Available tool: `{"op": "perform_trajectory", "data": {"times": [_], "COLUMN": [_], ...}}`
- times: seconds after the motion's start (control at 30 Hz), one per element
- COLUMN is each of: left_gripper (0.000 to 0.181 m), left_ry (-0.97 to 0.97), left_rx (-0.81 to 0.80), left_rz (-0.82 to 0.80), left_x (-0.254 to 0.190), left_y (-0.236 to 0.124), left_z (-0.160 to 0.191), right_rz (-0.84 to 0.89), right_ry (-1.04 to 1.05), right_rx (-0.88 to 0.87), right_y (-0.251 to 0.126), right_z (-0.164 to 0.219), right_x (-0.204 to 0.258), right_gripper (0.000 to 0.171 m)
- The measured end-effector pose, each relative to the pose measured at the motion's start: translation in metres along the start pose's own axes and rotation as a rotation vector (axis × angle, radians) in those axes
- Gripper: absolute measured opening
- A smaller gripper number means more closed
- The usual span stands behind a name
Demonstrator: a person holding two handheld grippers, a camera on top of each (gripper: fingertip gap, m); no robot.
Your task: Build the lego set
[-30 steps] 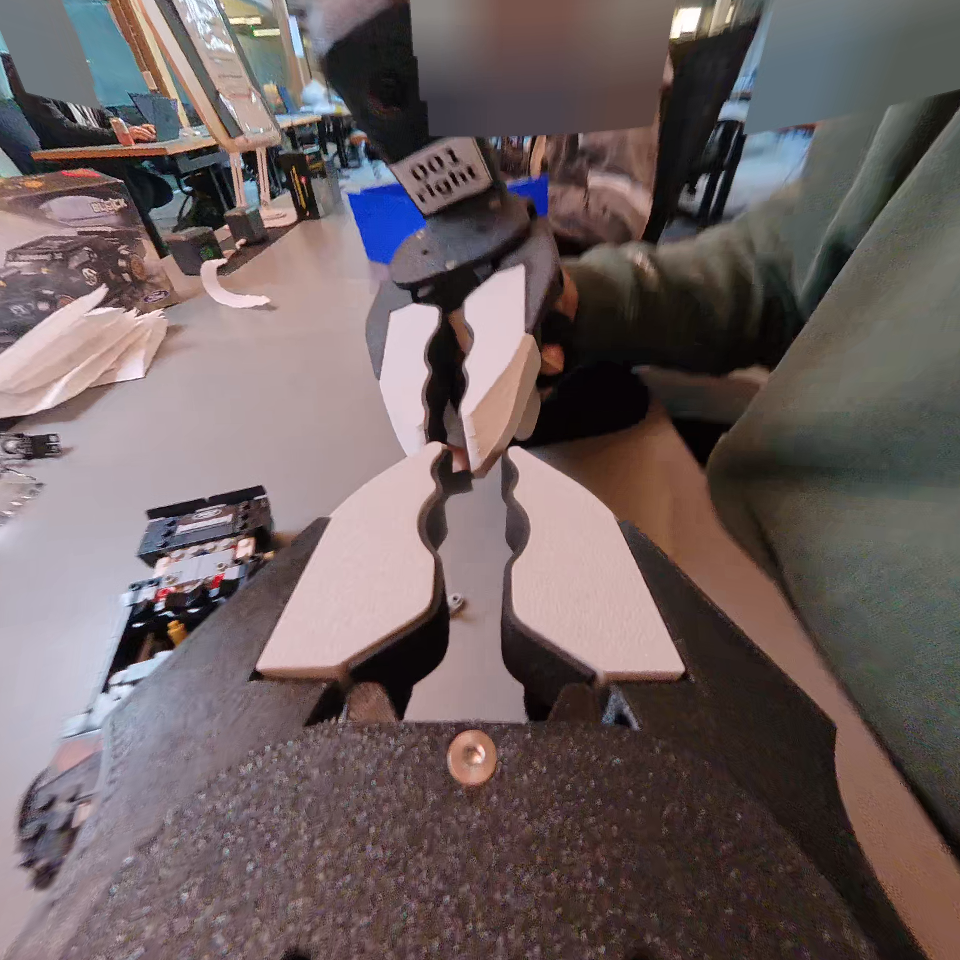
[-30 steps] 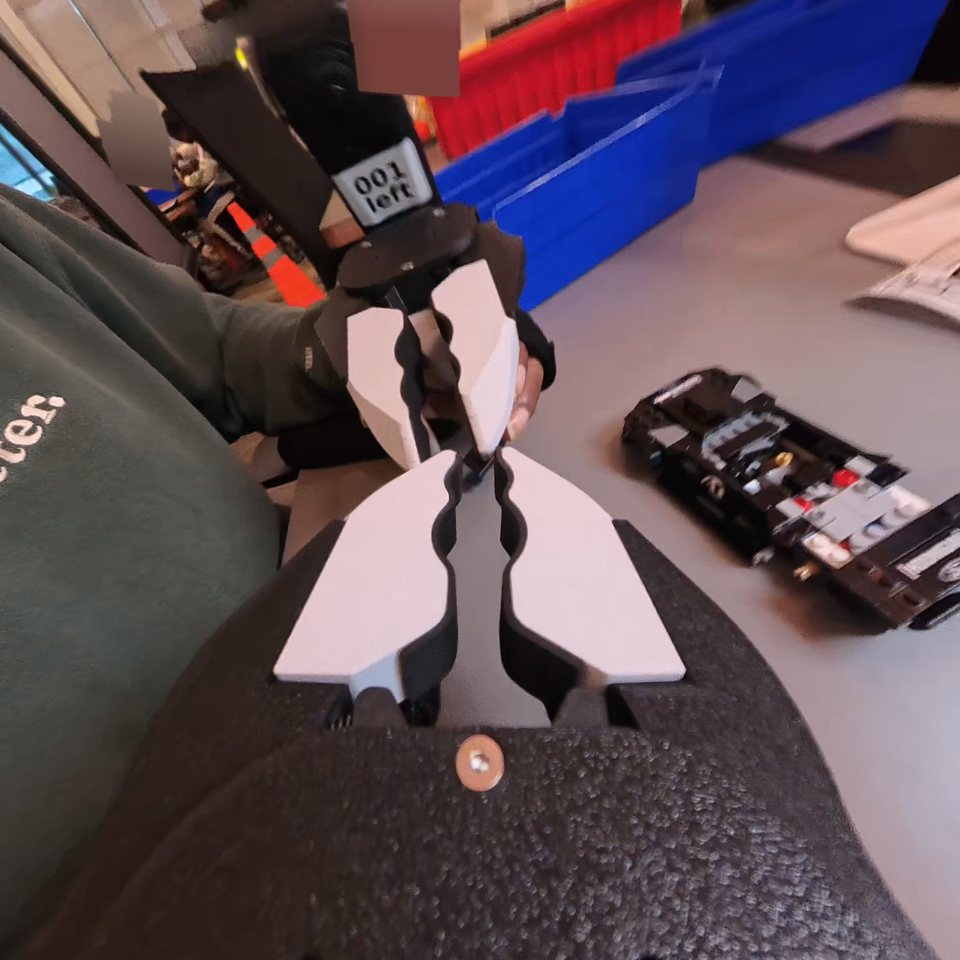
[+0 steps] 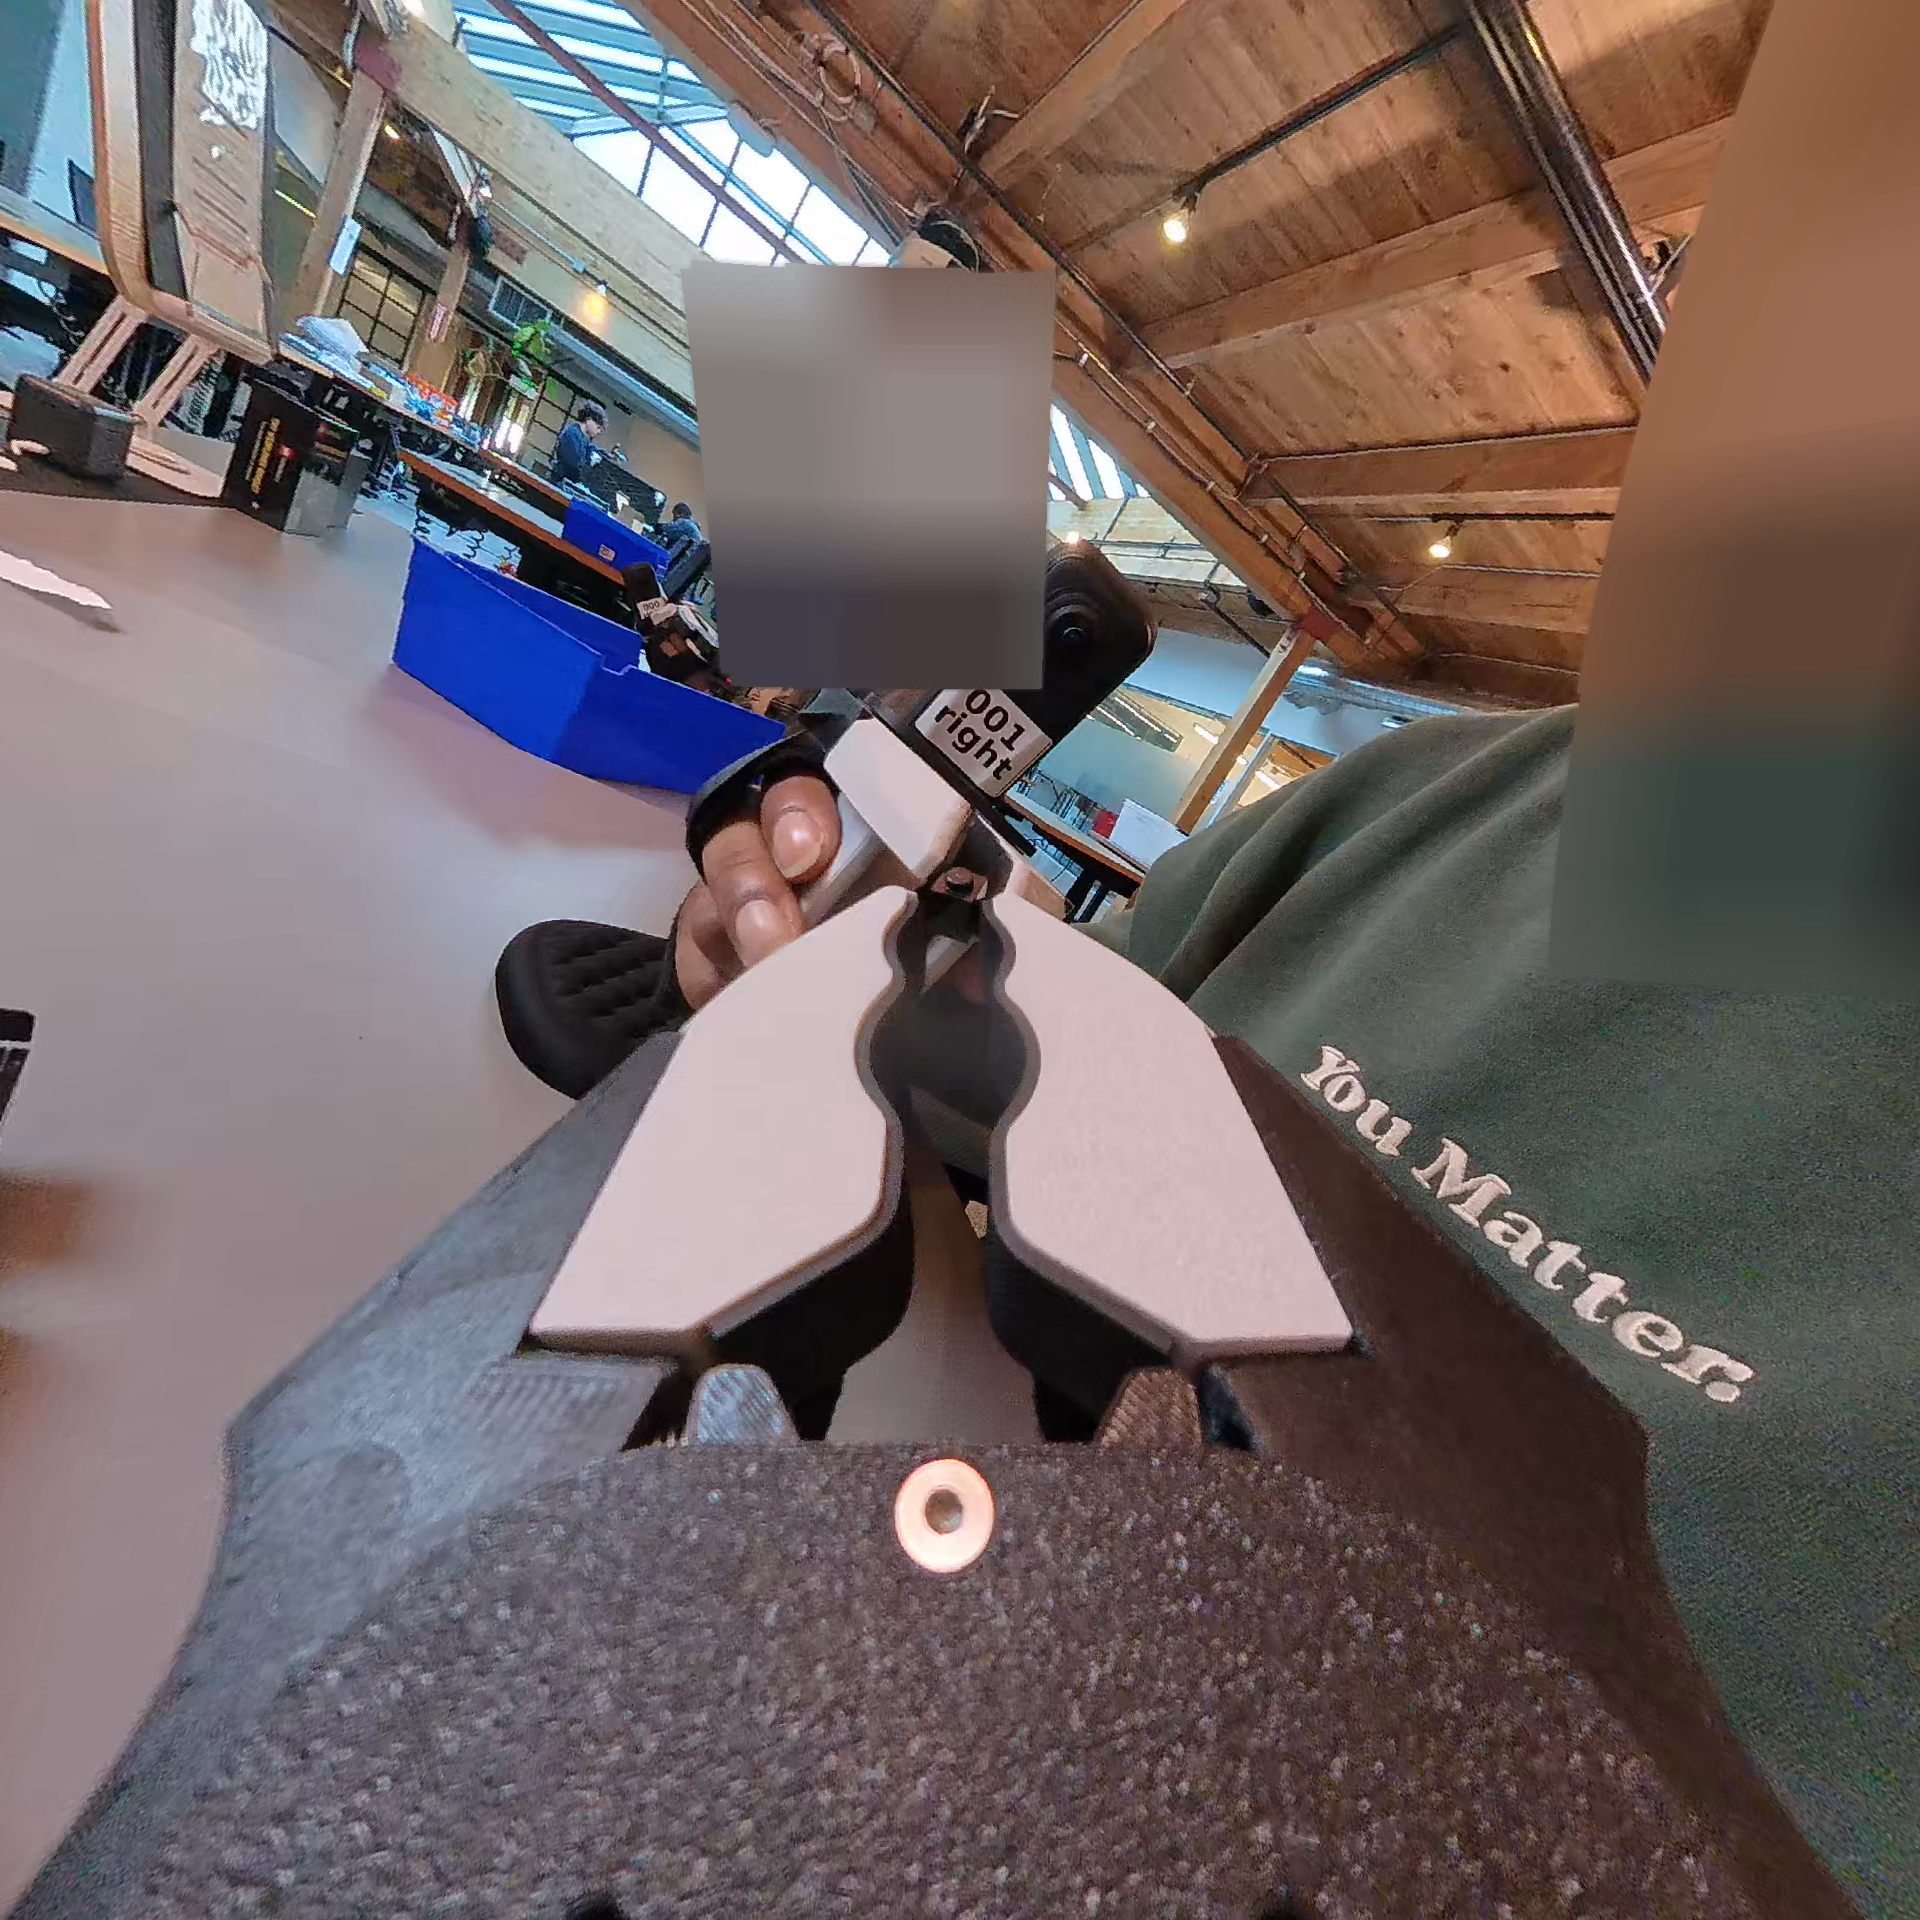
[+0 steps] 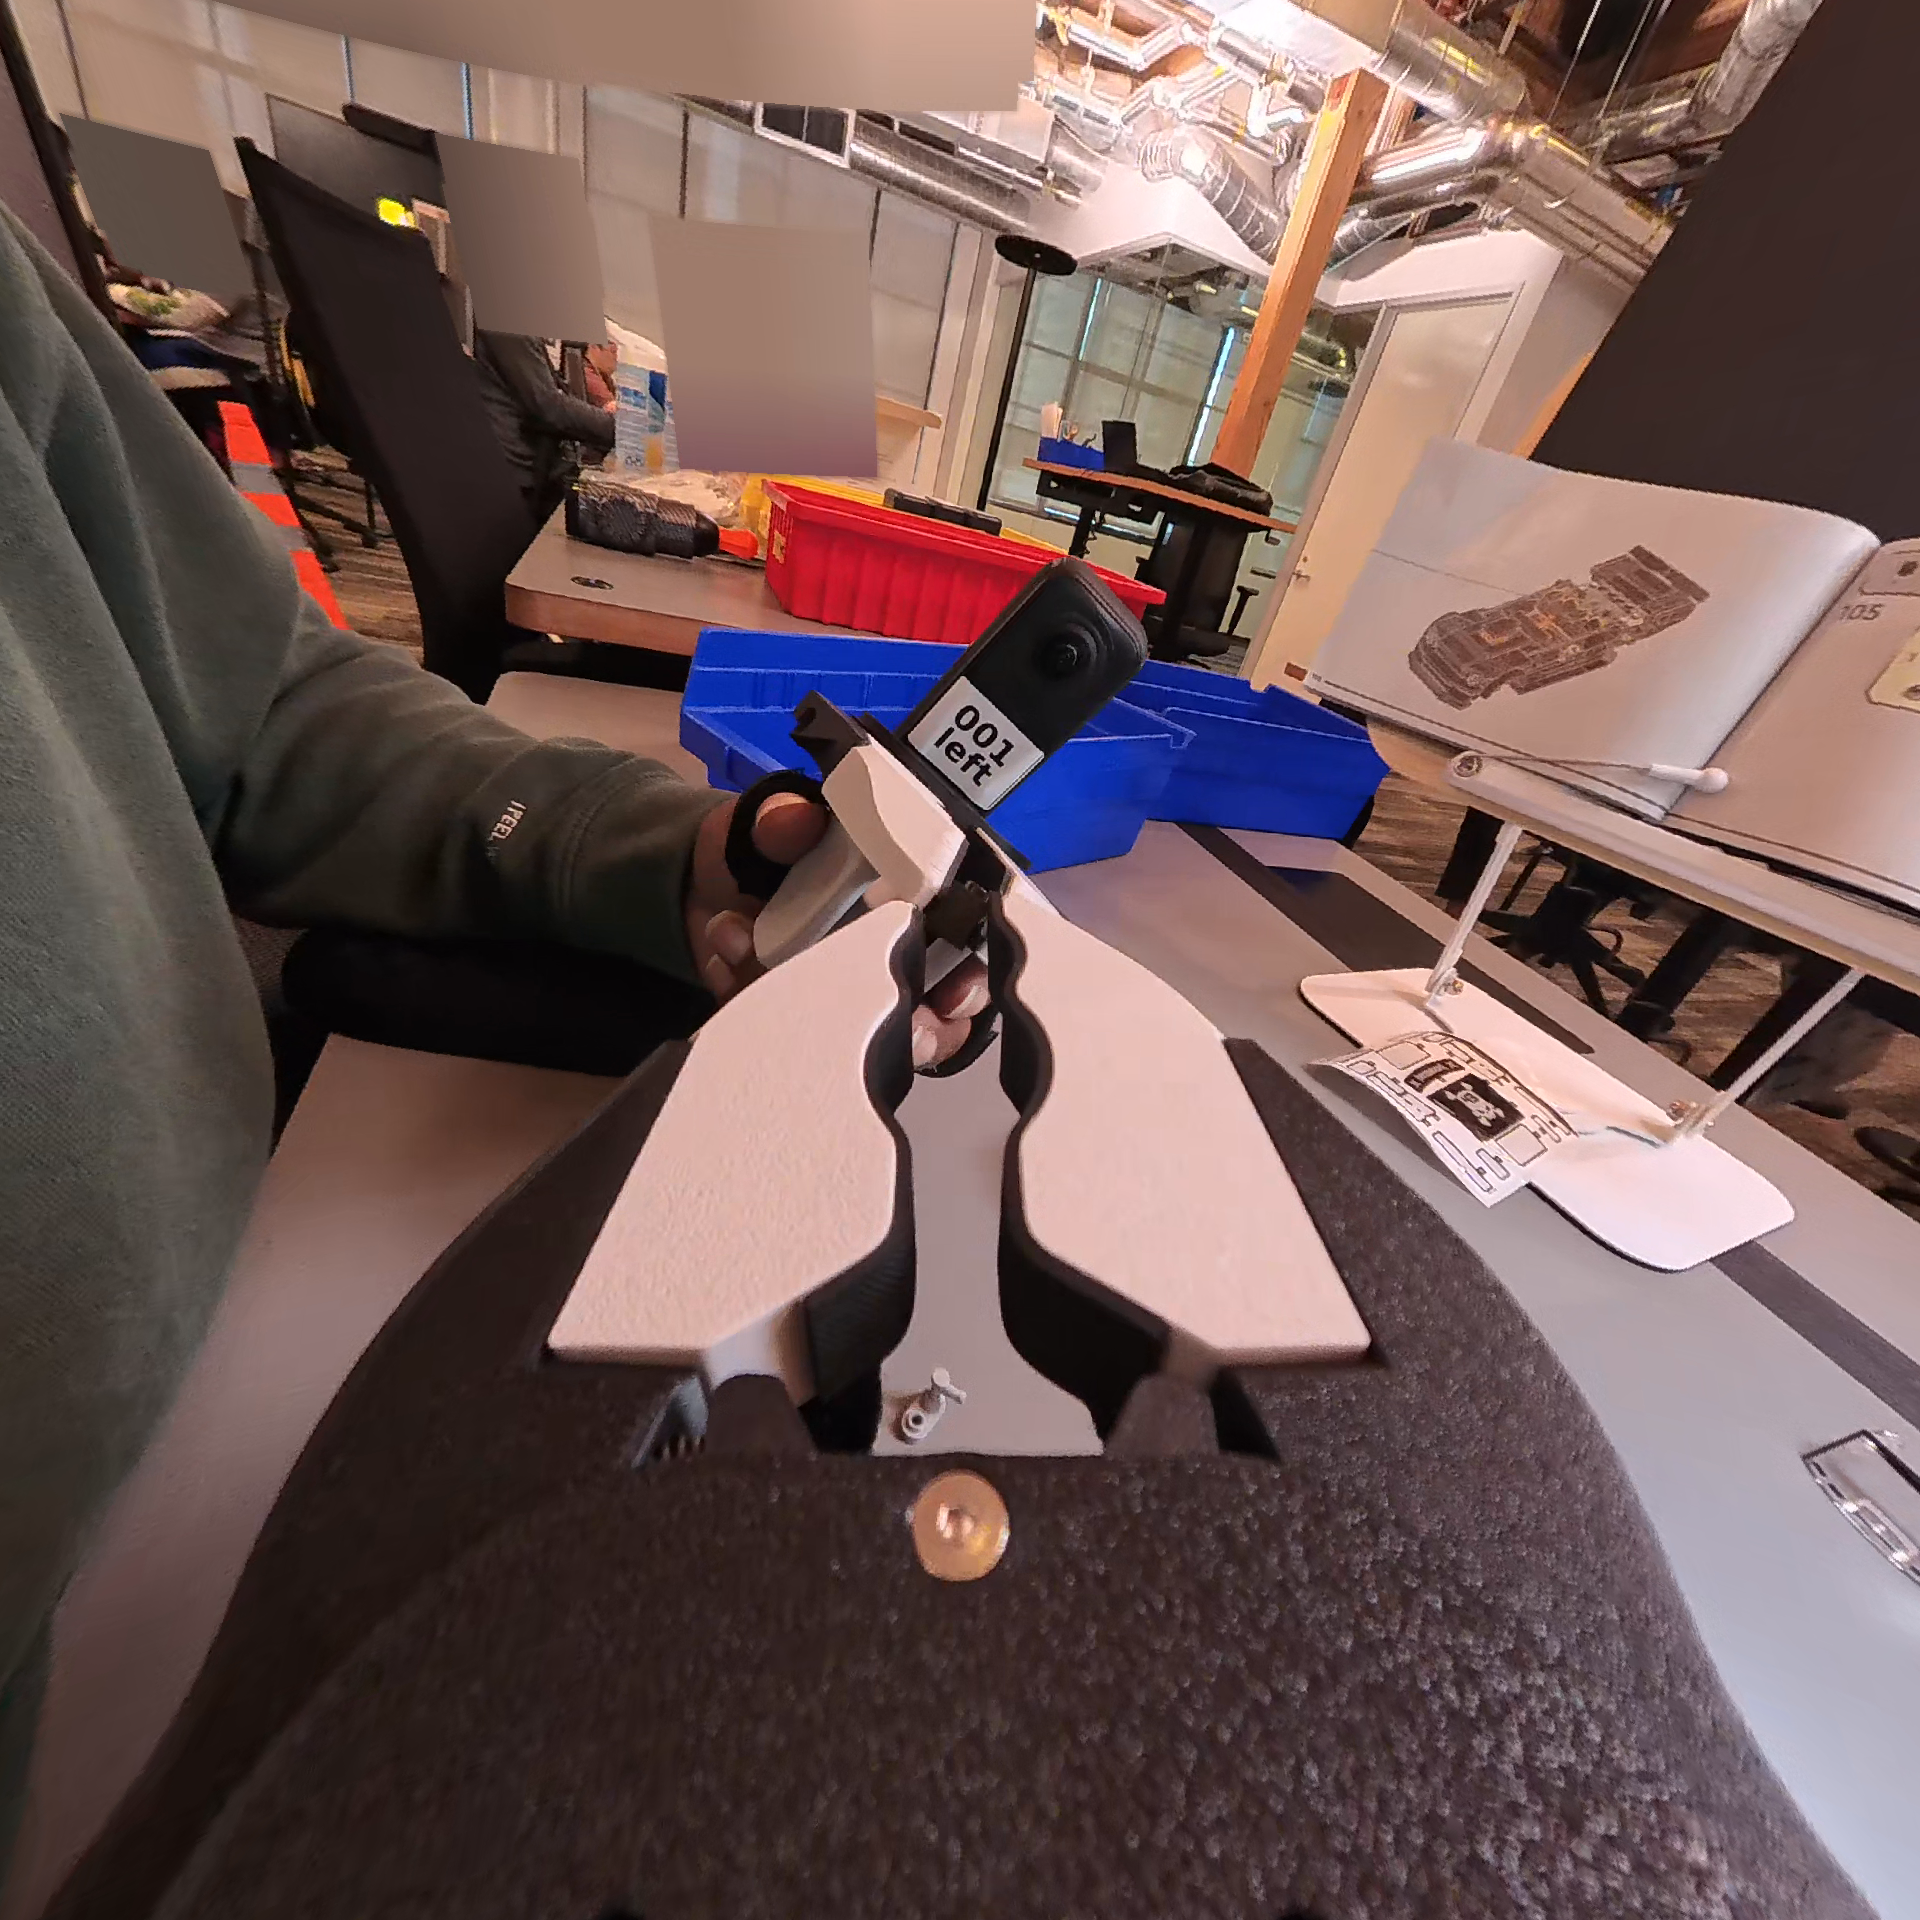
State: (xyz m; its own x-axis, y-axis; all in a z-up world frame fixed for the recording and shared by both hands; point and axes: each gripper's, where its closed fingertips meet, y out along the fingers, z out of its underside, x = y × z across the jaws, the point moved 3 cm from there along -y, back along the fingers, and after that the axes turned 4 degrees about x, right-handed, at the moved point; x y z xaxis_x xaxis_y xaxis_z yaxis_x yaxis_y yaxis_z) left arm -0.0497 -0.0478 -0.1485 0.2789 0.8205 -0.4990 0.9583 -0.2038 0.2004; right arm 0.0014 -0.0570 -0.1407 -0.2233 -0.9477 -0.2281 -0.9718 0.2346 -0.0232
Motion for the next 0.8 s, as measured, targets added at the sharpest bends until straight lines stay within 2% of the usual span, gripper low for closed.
{"op": "perform_trajectory", "data": {"times": [0.2,0.4,0.53,0.8], "left_gripper": [0.009,0.009,0.009,0.009], "left_ry": [0.009,0.082,0.166,0.199], "left_rx": [0.016,0.101,0.183,0.29], "left_rz": [-0.02,-0.082,-0.149,-0.204], "left_x": [0.003,0.007,0.011,0.019], "left_y": [-0.001,-0.005,-0.007,-0.006], "left_z": [0.001,0.005,0.01,0.023], "right_rz": [0.016,-0.007,-0.041,-0.14], "right_ry": [-0.004,0.025,0.043,0.038], "right_rx": [0.02,0.068,0.124,0.264], "right_y": [0.001,0.002,0.003,-0.003], "right_z": [0.003,0.01,0.017,0.03], "right_x": [-0.001,-0.001,0.0,0.002], "right_gripper": [0.011,0.012,0.012,0.012]}}
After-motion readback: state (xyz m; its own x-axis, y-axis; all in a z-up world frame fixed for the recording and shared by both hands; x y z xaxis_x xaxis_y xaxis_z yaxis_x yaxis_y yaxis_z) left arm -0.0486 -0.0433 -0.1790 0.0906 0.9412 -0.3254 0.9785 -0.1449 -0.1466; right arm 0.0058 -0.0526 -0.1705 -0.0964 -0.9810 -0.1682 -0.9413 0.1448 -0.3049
